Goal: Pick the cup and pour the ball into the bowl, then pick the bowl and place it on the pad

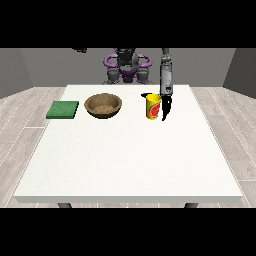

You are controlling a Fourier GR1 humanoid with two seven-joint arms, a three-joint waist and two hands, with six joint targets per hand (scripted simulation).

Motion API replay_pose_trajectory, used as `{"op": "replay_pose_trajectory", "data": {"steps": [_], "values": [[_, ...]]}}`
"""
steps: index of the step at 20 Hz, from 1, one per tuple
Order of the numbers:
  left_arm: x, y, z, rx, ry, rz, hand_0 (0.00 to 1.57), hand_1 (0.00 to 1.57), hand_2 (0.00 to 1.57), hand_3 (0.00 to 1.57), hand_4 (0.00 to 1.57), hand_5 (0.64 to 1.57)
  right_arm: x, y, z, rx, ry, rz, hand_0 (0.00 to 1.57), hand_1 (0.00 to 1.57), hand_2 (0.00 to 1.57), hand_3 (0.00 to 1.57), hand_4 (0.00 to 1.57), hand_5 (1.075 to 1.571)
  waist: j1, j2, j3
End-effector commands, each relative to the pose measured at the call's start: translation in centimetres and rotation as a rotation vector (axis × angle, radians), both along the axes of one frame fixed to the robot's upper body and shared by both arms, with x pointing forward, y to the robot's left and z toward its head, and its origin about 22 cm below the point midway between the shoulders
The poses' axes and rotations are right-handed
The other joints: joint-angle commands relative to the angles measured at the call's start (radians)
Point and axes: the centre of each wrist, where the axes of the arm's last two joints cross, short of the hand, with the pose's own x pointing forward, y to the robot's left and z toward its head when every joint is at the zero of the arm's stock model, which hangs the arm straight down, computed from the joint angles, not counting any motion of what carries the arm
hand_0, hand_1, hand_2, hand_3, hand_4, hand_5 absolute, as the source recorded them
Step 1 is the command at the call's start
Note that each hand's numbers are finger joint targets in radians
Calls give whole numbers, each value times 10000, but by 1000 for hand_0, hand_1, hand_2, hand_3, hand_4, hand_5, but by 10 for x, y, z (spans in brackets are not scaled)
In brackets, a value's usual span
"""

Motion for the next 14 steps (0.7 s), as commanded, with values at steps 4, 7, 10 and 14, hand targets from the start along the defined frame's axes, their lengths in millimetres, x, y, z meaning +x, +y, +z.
{"op": "replay_pose_trajectory", "data": {"steps": [4,7,10,14], "values": [[-6,23,-3,2265,-890,1751,1320,1320,1571,1571,965,1530,-17,-10,15,-162,-654,236,0,0,0,0,0,1562,-632,633,1],[-15,29,-13,2953,-521,1929,1317,1317,1571,1571,1039,1487,-17,-24,20,-183,-559,355,0,0,0,0,0,1559,-678,577,4],[-5,10,-14,3241,-519,1554,1322,1322,1571,1571,1075,1484,-20,-23,11,32,-418,65,0,0,0,0,89,1561,-419,498,3],[0,7,-4,4085,205,1745,1336,1336,1571,1571,1095,1498,-3,-49,-9,243,844,-187,0,0,0,0,117,1559,-130,-1031,18]]}}
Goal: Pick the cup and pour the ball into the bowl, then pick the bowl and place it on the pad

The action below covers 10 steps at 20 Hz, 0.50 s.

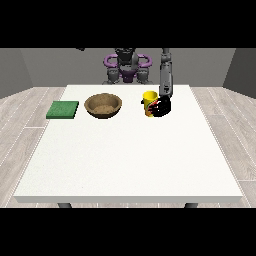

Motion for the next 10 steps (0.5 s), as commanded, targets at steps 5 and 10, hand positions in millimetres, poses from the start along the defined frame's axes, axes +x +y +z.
{"op": "replay_pose_trajectory", "data": {"steps": [5,10], "values": [[30,-47,25,2503,1117,151,1367,1367,1571,1571,1115,1506,23,-17,-21,305,1650,-473,0,0,0,0,232,1560,621,-1602,-6],[55,-79,52,4783,691,1317,1405,1405,1571,1571,1058,1548,32,-4,-17,88,1133,-332,0,0,0,0,256,1561,331,-1320,-3]]}}
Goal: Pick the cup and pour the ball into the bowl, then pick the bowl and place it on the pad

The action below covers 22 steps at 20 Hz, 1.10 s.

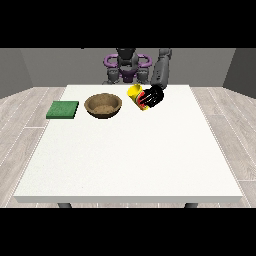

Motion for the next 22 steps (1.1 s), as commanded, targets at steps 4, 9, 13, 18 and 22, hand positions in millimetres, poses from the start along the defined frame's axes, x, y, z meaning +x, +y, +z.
{"op": "replay_pose_trajectory", "data": {"steps": [4,9,13,18,22], "values": [[34,-18,44,2877,-474,1890,1411,1411,1571,1571,940,1564,11,12,6,-261,-292,739,0,0,0,0,292,1561,-649,389,-2],[33,-49,33,3629,69,2003,1391,1391,1571,1571,920,1561,11,13,-11,-60,258,340,0,0,0,0,332,1563,-376,-157,-12],[44,-47,50,5173,-681,2556,1371,1371,1571,1571,844,1565,20,16,-10,40,240,444,0,0,0,0,337,1563,-380,75,-4],[43,-76,38,7779,-771,2167,1352,1352,1571,1571,857,1548,36,9,-19,107,881,205,0,0,0,0,360,1564,-101,-559,9],[30,-120,15,9606,-426,1230,1326,1326,1433,1427,979,1480,41,-1,-44,63,1406,-203,0,0,0,0,378,1565,197,-1181,12]]}}
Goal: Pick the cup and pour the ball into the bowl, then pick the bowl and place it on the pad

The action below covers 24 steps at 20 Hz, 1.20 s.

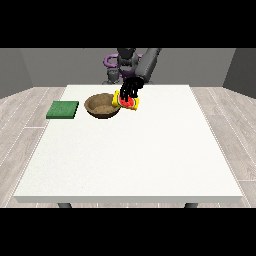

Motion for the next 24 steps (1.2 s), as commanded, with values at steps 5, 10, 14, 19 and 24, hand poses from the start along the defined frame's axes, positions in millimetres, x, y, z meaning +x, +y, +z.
{"op": "replay_pose_trajectory", "data": {"steps": [5,10,14,19,24], "values": [[-5,-37,-9,4972,369,-920,1469,1469,1571,1571,982,1490,11,-10,-29,204,963,-620,0,0,0,0,381,1565,745,-1153,2],[-6,-77,2,7193,50,-575,1503,1503,1571,1571,1065,1498,14,-8,-46,134,1285,-329,0,0,0,0,377,1566,453,-1333,-11],[-14,-99,7,7391,22,-901,1498,1498,1571,1571,1047,1513,19,-24,-54,336,1392,-599,0,0,0,0,387,1566,715,-1414,-21],[-18,-91,2,4722,477,-1427,1499,1499,1571,1571,1009,1520,7,-36,-67,132,1869,-1357,0,0,0,0,360,1564,1486,-1715,-29],[1,-40,27,44,324,45,1111,1111,1474,1482,947,1548,-3,-41,-65,104,1550,-1171,0,0,0,0,360,1564,1441,-1434,-54]]}}
